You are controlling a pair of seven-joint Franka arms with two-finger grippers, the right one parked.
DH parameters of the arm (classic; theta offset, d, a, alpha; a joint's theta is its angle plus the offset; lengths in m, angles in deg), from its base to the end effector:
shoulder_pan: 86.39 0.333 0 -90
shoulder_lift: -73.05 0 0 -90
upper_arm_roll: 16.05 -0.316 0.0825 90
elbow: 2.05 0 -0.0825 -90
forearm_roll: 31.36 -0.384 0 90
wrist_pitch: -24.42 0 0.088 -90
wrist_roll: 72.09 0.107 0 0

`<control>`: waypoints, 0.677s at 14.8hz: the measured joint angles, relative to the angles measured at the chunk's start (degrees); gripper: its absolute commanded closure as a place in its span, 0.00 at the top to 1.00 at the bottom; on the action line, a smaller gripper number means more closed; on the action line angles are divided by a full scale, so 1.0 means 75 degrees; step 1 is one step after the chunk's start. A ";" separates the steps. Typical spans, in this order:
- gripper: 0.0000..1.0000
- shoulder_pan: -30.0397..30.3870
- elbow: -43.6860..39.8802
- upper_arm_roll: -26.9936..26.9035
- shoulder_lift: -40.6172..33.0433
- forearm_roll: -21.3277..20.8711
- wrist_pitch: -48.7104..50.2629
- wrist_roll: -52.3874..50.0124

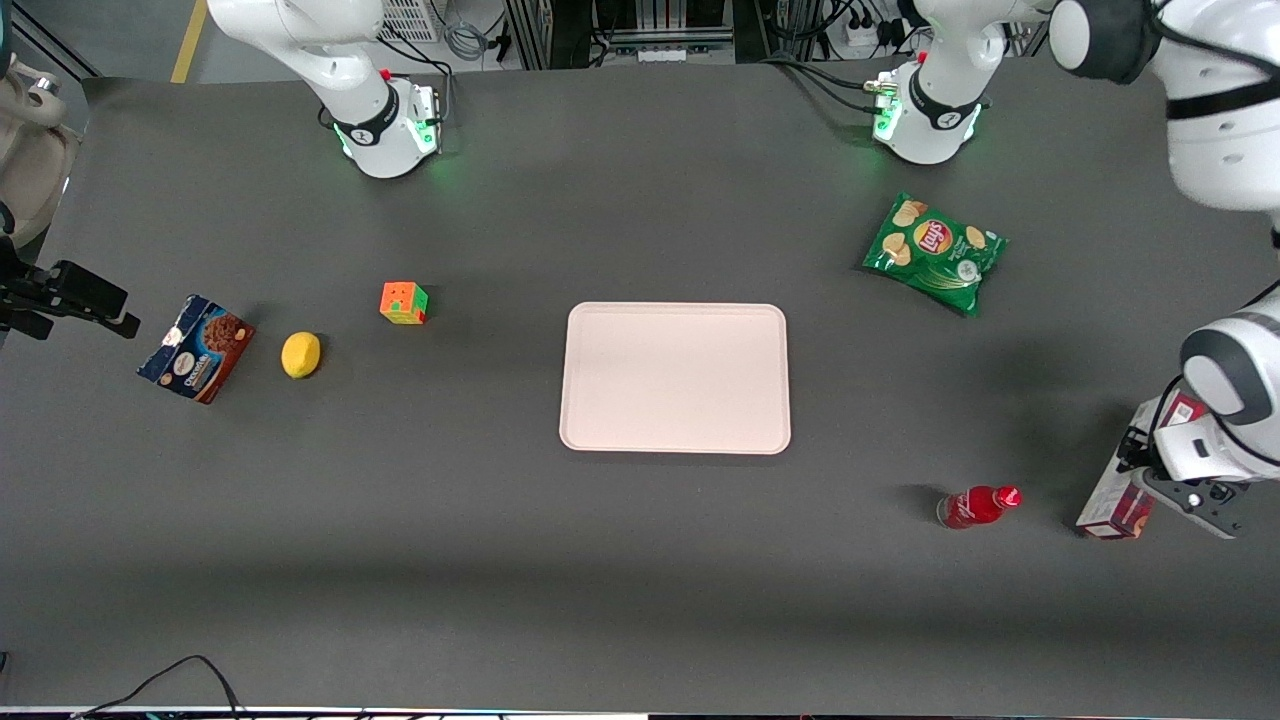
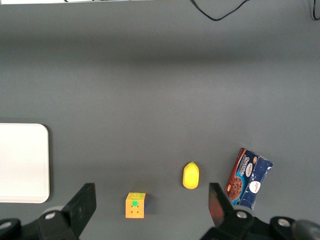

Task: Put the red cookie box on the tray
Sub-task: 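Lift the box upright and carry it toward the white tray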

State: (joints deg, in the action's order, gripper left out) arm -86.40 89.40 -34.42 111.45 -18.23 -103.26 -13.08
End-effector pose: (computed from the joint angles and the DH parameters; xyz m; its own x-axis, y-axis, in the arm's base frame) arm 0.6707 0.1832 0.2547 0.8057 -0.5922 -0.0124 -0.5923 -0.8056 -0.0105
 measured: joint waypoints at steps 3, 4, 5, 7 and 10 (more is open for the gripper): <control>0.12 -0.0065 -0.0058 0.0013 -0.0853 -0.0007 0.1797 -0.1021; 0.12 -0.0120 -0.0057 0.0042 -0.1154 -0.0021 0.2292 -0.1398; 0.12 -0.0174 -0.0052 0.0107 -0.1433 -0.0032 0.2686 -0.1750; 0.12 -0.0271 -0.0030 0.0408 -0.1975 -0.0053 0.3251 -0.2445; 0.12 -0.0521 0.0182 0.1078 -0.2691 -0.0086 0.3610 -0.3802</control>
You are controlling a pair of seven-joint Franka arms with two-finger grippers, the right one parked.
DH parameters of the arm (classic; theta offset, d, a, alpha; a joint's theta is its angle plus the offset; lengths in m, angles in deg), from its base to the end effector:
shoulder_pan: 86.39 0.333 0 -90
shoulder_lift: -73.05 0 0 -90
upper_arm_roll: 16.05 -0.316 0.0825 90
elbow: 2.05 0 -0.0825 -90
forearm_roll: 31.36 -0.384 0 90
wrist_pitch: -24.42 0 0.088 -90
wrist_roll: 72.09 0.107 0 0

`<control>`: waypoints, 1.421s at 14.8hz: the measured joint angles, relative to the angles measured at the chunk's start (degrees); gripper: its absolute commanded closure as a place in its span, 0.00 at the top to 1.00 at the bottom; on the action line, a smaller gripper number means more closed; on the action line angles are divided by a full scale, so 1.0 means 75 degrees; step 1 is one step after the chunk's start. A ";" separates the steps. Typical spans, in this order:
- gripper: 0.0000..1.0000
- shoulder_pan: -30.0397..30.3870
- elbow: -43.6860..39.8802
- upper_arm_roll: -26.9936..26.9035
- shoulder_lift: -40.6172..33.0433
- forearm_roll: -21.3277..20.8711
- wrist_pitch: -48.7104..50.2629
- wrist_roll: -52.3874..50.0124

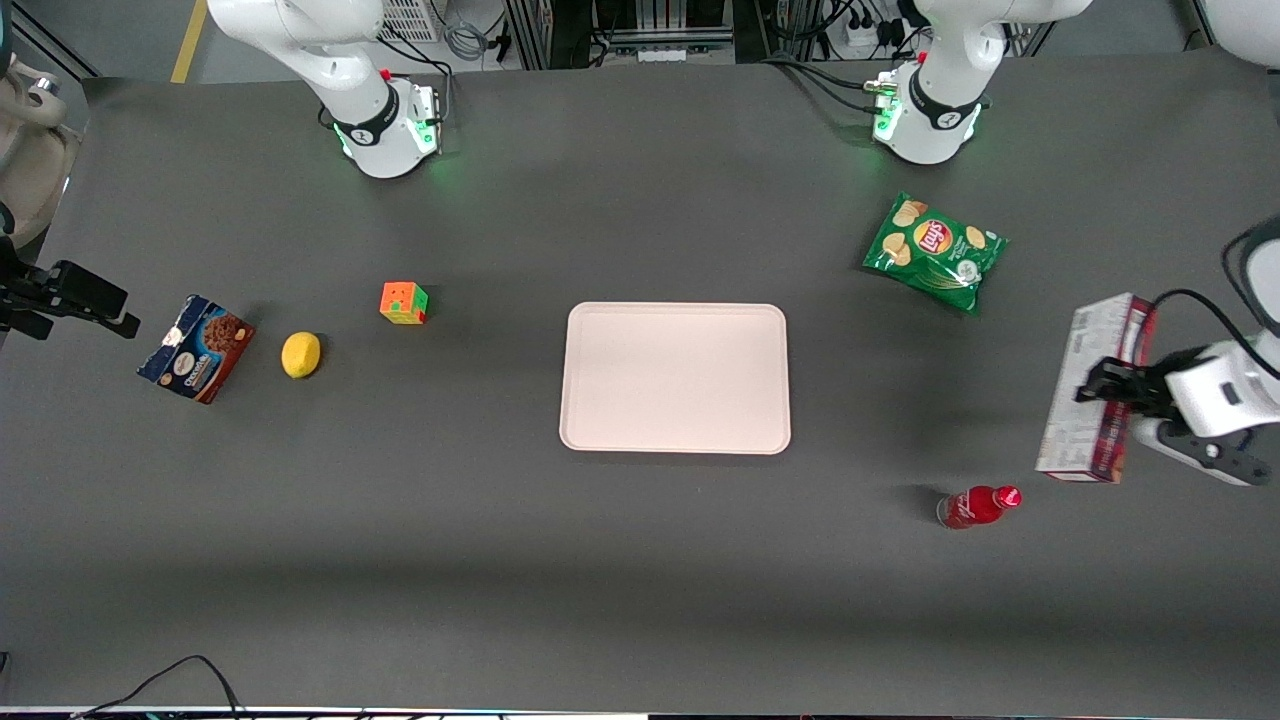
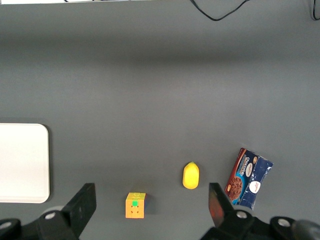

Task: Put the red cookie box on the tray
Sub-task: 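Lift the box upright and carry it toward the white tray, then lower the box onto the tray's edge and open the left gripper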

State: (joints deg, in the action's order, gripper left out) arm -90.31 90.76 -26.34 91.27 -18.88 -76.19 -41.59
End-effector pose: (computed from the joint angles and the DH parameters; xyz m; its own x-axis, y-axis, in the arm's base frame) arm 0.6319 0.0401 0.4292 0.9278 -0.3647 -0.0784 -0.3412 -0.9146 0.2171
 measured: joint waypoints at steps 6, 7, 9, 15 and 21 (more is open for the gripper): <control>0.11 -0.0273 0.0527 0.2712 -0.0730 -0.0513 -0.0170 -0.4901; 0.11 -0.0328 0.0650 0.3128 -0.0733 -0.0582 -0.0450 -0.5563; 0.11 -0.0398 0.1171 0.3716 -0.0727 -0.0652 -0.1296 -0.6470; 0.09 -0.0469 0.3079 0.4104 -0.0298 -0.1346 -0.4093 -0.7665; 0.09 -0.0750 0.3176 0.4557 0.0256 -0.1937 -0.4812 -0.9078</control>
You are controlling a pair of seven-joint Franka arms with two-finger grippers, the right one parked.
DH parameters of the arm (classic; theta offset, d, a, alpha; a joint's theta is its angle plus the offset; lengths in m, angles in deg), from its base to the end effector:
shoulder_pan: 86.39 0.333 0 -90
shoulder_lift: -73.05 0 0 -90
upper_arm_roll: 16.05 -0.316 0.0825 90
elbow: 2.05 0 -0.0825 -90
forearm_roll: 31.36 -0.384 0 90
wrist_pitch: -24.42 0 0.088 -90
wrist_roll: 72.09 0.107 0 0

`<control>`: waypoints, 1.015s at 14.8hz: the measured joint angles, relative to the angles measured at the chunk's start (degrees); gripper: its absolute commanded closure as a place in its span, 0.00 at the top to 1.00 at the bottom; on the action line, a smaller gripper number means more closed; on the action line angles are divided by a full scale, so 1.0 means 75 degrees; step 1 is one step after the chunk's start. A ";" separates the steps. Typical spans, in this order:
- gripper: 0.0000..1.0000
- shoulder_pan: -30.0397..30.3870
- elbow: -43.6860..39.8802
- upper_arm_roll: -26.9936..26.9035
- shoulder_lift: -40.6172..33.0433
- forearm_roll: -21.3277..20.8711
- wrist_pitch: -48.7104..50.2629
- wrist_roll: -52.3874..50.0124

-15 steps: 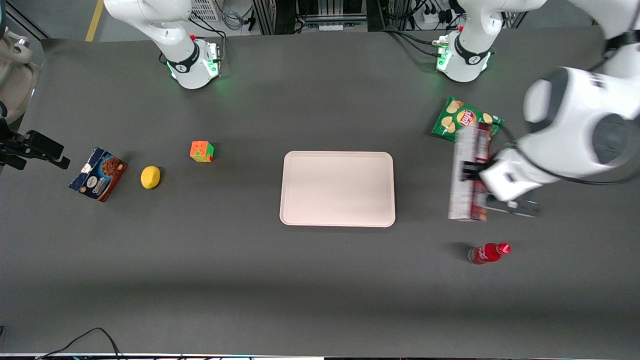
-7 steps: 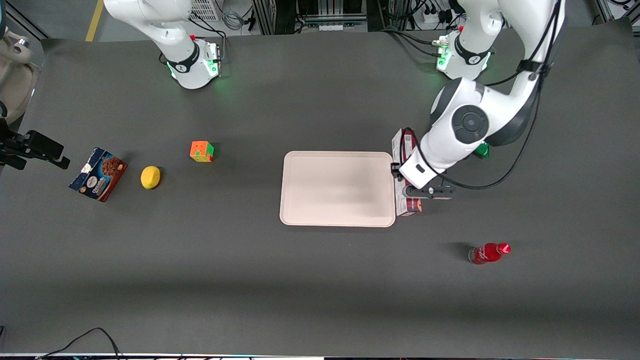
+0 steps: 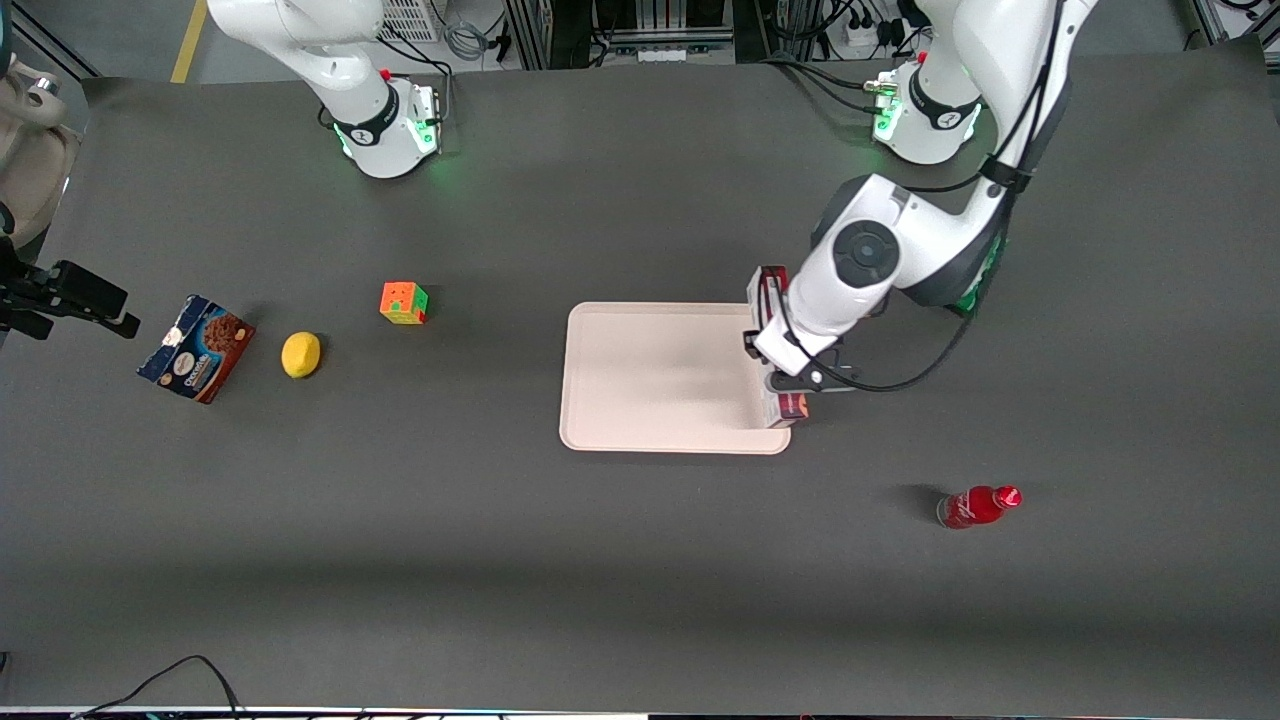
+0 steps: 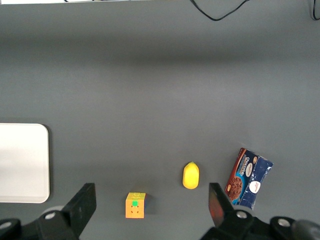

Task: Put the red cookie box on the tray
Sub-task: 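Lower the box onto the tray's edge and open the left gripper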

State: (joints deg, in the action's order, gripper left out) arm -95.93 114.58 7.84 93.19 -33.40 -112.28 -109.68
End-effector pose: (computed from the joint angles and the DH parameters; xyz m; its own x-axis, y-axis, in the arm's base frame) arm 0.5039 -0.3234 0.2880 0.9965 0.0691 -0.0463 0.0738 -0.9913 0.1089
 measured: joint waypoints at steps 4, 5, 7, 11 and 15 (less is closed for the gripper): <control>0.09 -0.0130 0.0041 0.0045 0.0257 -0.0378 -0.0344 -0.0326; 0.09 -0.0136 0.0067 0.0045 0.0353 -0.0435 -0.0500 -0.0328; 0.09 -0.0152 0.0092 0.0045 0.0587 -0.0630 -0.0802 -0.0331; 0.09 -0.0157 0.0091 0.0034 0.0916 -0.0879 -0.1048 -0.0339; 0.37 -0.0157 0.0085 0.0008 0.0948 -0.0939 -0.1056 -0.0359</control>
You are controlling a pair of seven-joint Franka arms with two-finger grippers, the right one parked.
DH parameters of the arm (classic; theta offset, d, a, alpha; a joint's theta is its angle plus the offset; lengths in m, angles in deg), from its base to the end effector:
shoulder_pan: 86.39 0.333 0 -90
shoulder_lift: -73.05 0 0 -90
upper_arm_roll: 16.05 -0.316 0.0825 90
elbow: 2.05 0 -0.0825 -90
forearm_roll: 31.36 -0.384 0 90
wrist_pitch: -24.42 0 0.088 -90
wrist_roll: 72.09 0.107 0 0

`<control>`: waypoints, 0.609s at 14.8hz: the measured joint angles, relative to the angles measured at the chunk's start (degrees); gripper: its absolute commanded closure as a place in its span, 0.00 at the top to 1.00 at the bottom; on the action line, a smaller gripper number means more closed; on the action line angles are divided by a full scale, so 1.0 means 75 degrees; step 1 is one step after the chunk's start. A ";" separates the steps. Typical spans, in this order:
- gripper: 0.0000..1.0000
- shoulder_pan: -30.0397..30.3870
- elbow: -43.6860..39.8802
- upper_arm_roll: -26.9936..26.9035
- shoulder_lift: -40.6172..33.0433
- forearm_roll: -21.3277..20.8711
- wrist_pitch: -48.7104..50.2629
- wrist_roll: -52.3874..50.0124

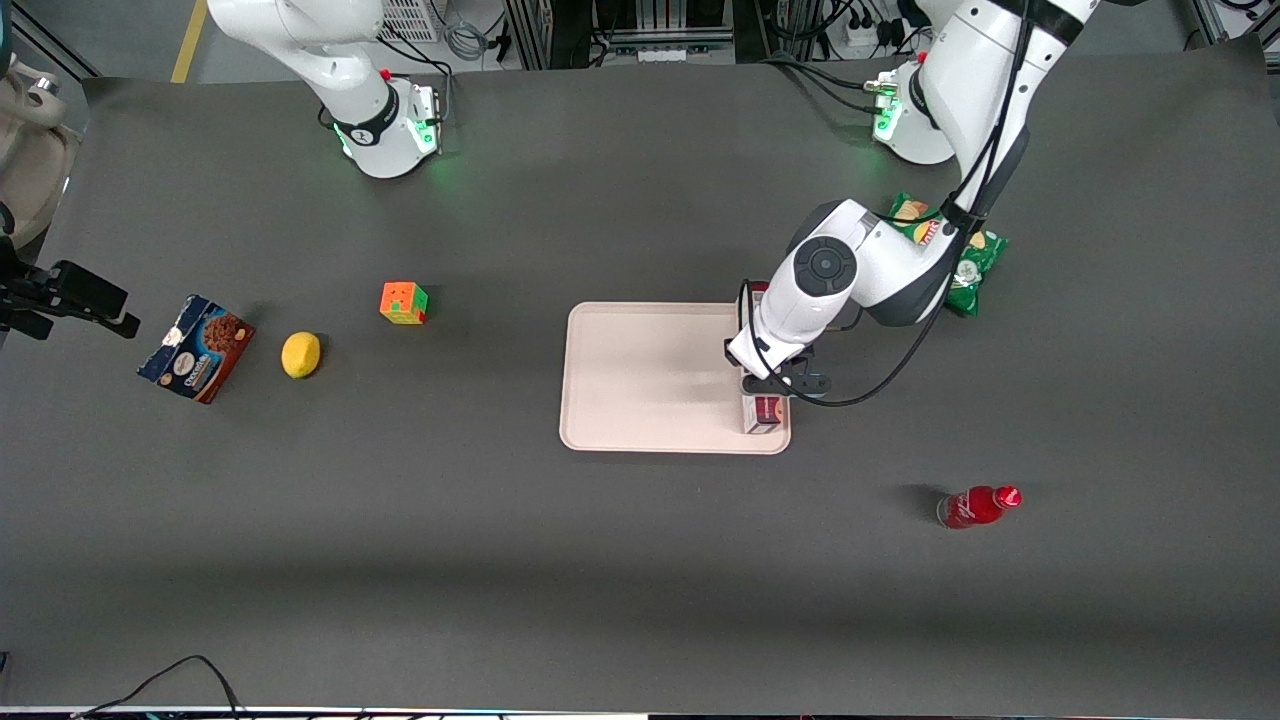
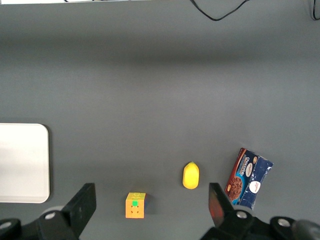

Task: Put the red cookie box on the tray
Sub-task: 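Lower the box onto the tray's edge and open the left gripper, then raise the left gripper and withdraw it away from the tray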

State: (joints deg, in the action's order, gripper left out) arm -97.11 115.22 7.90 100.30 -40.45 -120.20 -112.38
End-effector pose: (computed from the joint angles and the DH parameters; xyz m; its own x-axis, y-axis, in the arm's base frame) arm 0.4962 -0.3387 0.2279 0.9998 0.0155 -0.0159 0.0171 -0.9945 0.1032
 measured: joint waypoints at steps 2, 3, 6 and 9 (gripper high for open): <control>0.67 0.0000 0.0000 -0.0028 0.0001 -0.0005 -0.0021 -0.0005; 0.72 -0.0002 0.0002 -0.0069 0.0012 -0.0019 -0.0086 -0.0016; 1.00 0.0002 0.0001 -0.0245 0.0141 -0.0047 -0.0393 -0.0017; 1.00 0.0001 -0.0022 -0.0274 0.0172 -0.0050 -0.0447 -0.0017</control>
State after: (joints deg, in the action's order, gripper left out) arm -97.10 115.05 5.84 101.59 -40.83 -123.56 -112.50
